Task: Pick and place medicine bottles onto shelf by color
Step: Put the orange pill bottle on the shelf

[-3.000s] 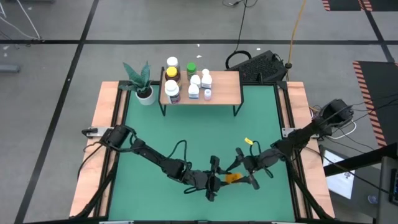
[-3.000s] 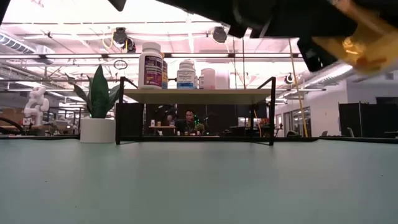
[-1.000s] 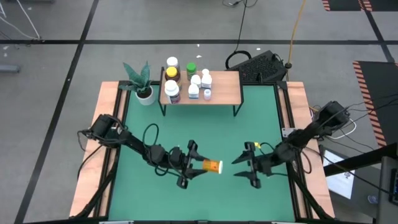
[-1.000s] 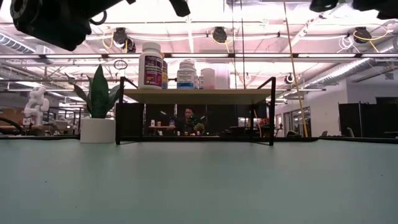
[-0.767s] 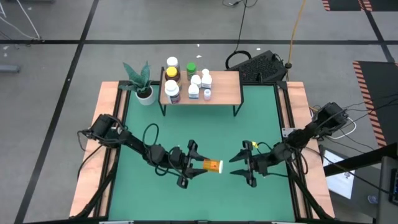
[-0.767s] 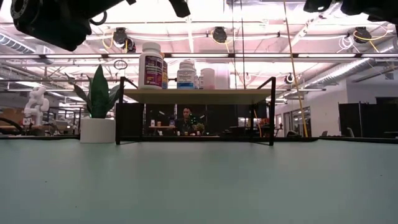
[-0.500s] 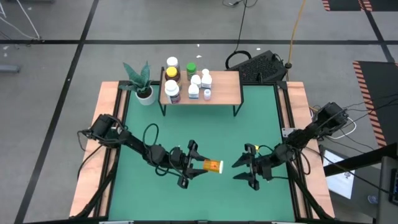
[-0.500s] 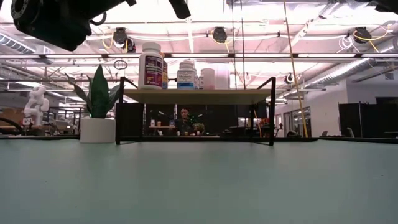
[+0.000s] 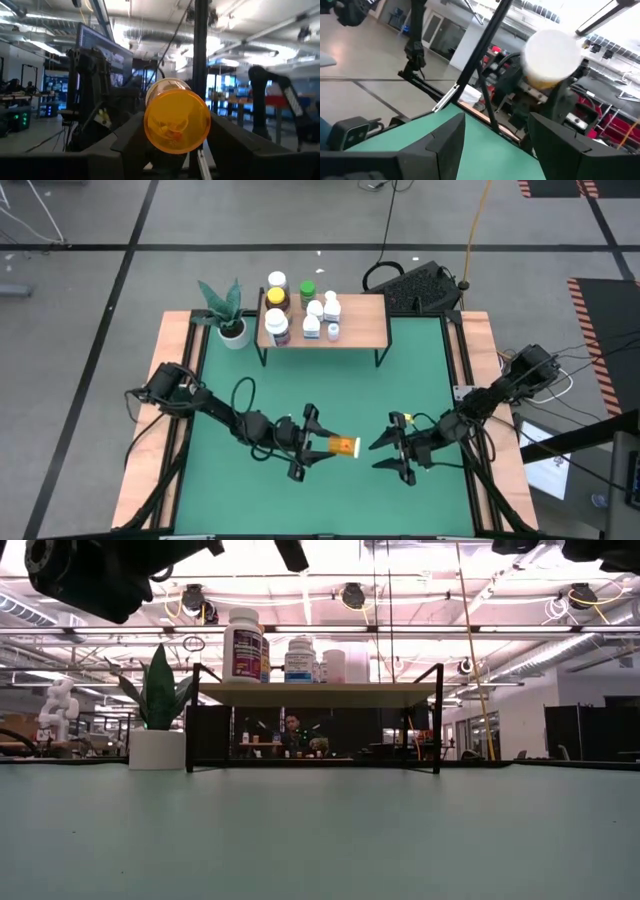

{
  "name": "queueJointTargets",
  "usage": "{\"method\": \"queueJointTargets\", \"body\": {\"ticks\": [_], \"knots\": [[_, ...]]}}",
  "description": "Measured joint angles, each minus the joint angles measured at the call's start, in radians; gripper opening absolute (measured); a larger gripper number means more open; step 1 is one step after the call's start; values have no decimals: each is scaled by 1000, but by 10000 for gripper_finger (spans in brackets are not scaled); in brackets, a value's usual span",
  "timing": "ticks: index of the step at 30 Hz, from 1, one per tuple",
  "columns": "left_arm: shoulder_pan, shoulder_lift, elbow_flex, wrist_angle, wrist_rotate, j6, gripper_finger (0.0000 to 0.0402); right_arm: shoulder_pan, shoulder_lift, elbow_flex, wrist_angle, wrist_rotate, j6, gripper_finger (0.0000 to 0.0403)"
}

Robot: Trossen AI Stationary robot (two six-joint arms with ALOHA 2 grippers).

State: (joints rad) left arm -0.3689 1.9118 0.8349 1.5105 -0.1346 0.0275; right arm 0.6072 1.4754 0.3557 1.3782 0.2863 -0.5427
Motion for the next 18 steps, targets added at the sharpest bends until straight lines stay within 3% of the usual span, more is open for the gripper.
{"method": "queueJointTargets", "body": {"ticks": [10,14,18], "knots": [[35,0,0,-103,4,-11,174,-67,0,0,159,0,34,217],[35,0,0,-101,3,-10,184,-94,0,0,157,-11,69,252],[35,0,0,-102,-5,-10,195,-124,0,11,150,-112,117,303]]}}
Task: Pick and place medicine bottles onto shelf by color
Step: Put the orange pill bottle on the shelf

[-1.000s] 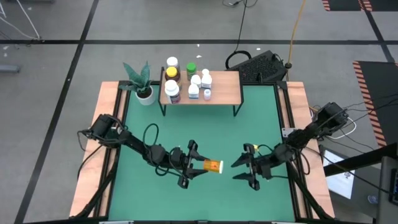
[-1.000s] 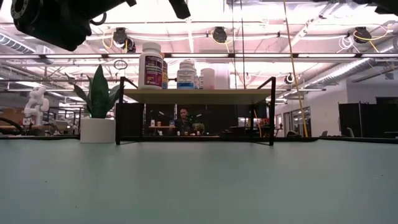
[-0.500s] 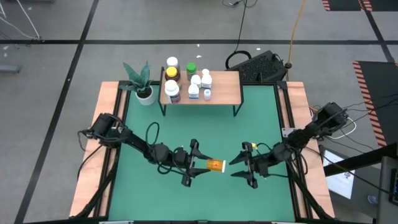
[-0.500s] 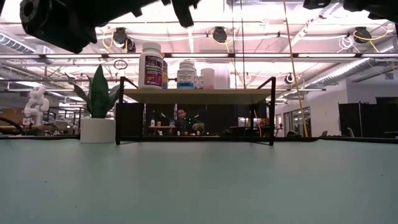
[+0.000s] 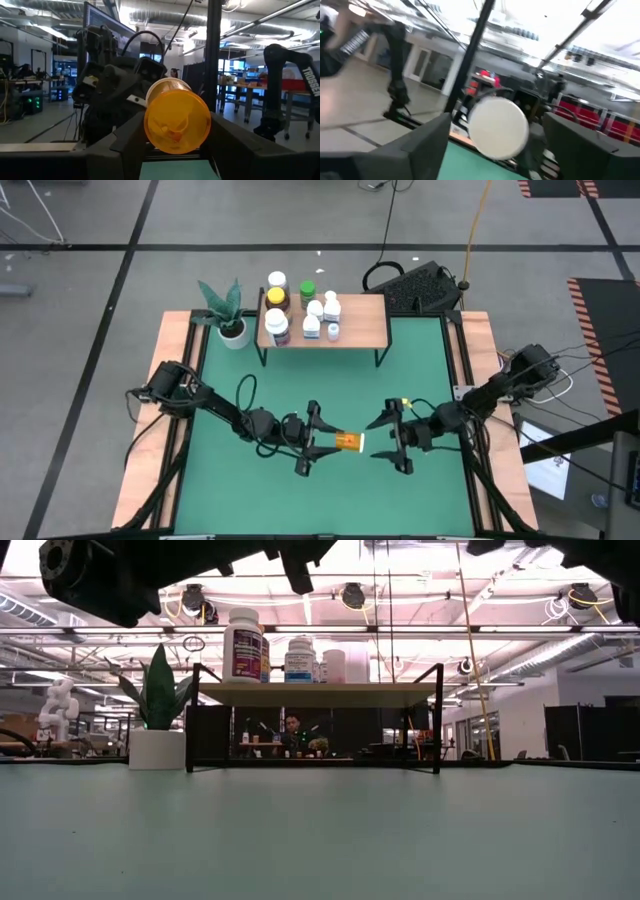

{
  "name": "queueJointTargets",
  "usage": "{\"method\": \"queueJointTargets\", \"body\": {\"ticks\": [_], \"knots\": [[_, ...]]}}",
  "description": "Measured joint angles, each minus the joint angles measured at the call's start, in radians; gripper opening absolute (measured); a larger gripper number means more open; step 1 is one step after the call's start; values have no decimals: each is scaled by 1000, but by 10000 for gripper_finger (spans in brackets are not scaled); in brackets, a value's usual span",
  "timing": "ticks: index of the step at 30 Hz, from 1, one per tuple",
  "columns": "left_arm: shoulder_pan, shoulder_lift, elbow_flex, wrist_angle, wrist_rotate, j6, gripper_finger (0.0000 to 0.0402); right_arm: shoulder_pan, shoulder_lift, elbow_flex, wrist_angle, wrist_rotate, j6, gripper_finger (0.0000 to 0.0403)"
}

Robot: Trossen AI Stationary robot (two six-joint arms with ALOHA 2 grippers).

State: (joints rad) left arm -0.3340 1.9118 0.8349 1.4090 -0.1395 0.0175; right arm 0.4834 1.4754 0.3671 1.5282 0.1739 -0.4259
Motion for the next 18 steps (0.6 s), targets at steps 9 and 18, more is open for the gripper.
{"method": "queueJointTargets", "body": {"ticks": [9,18], "knots": [[7,0,0,2,-19,6,173,-14,53,133,-166,69,13,347],[3,0,0,1,-25,5,193,8,55,117,-121,196,111,292]]}}
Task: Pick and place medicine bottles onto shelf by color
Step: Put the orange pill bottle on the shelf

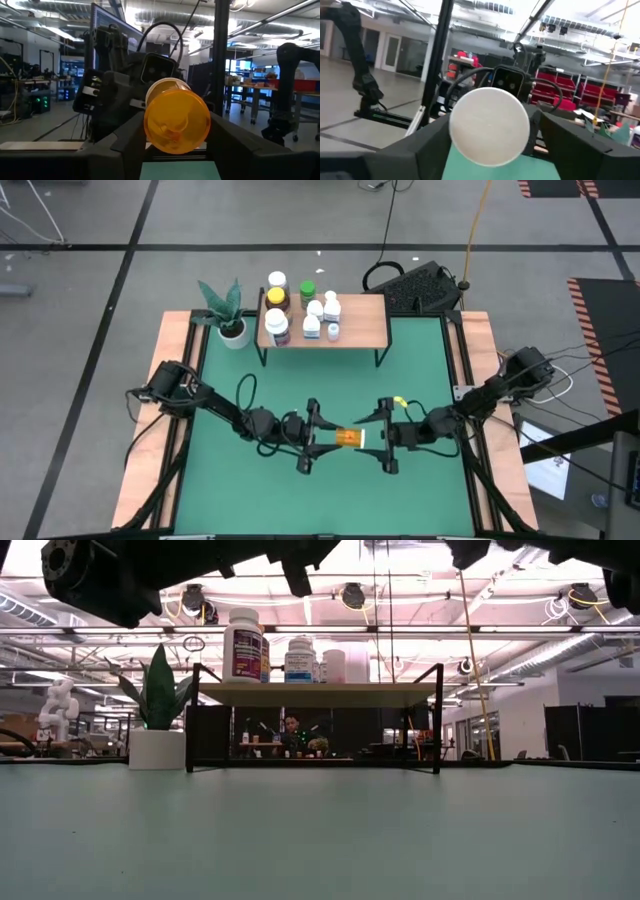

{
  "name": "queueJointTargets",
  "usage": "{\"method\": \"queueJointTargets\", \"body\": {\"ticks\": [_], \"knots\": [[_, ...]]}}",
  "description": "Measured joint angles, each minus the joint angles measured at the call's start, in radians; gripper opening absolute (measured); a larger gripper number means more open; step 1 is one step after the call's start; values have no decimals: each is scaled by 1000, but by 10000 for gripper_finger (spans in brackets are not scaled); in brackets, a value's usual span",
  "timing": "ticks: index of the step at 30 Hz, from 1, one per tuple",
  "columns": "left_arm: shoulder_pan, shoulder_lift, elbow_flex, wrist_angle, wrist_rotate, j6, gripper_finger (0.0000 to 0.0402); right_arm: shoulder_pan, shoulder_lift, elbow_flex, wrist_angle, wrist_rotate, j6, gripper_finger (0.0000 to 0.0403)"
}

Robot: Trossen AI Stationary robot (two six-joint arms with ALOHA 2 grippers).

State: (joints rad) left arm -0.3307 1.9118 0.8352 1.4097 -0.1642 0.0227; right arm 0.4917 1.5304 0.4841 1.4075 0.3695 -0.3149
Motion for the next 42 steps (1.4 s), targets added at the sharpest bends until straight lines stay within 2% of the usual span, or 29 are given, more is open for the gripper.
{"method": "queueJointTargets", "body": {"ticks": [7,13,16,19,22,25,28,31,34,38,42], "knots": [[-1,0,0,-2,3,-1,174,22,0,-7,23,-4,-36,222],[2,0,0,-20,-2,-38,208,22,0,-7,19,-7,-35,197],[2,0,1,-124,-36,-82,232,20,-5,-7,22,26,-18,203],[2,0,1,-344,-100,-112,259,16,-71,-6,-84,105,9,205],[3,0,0,-590,-194,-179,290,-11,-200,12,-365,135,59,202],[11,0,0,-829,-271,-265,317,-72,-356,88,-754,181,102,201],[31,1,0,-979,-281,-365,332,-186,-479,235,-1190,207,142,201],[57,1,0,-1037,-282,-420,334,-360,-515,430,-1517,162,197,201],[91,1,0,-1001,-282,-391,335,-567,-462,627,-1728,-29,237,201],[146,1,1,-889,-282,-348,335,-805,-292,869,-1964,-267,252,201],[182,0,1,-885,-282,-382,335,-955,-91,1081,-2213,-423,251,201]]}}
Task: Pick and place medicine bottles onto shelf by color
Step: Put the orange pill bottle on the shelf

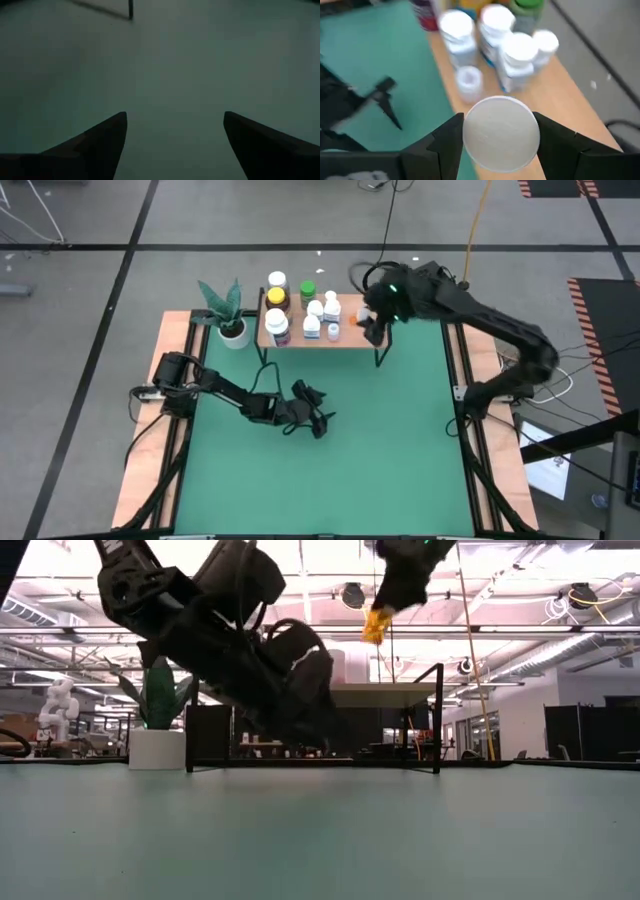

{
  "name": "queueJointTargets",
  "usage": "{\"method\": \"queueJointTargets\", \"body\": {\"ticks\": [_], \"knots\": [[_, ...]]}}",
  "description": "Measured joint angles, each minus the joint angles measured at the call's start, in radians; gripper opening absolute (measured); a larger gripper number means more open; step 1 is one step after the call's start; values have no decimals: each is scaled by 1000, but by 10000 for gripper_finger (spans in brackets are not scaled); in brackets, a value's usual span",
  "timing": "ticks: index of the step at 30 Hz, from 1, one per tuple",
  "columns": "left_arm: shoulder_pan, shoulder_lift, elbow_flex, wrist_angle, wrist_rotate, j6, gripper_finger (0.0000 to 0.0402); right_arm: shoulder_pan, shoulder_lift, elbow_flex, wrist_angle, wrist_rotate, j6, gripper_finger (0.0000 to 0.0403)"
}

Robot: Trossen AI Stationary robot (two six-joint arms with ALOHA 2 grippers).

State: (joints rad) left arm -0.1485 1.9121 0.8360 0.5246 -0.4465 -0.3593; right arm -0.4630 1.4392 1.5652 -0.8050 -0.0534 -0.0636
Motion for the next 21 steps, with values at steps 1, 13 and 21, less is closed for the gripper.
{"method": "queueJointTargets", "body": {"ticks": [1,13,21], "knots": [[0,0,0,-19,1,-11,335,-23,41,36,-33,-13,-5,201],[-29,0,-1,-199,27,-62,335,-124,251,147,-138,-135,-30,201],[-51,0,-1,-201,27,-69,335,-127,262,147,-143,-134,-54,213]]}}
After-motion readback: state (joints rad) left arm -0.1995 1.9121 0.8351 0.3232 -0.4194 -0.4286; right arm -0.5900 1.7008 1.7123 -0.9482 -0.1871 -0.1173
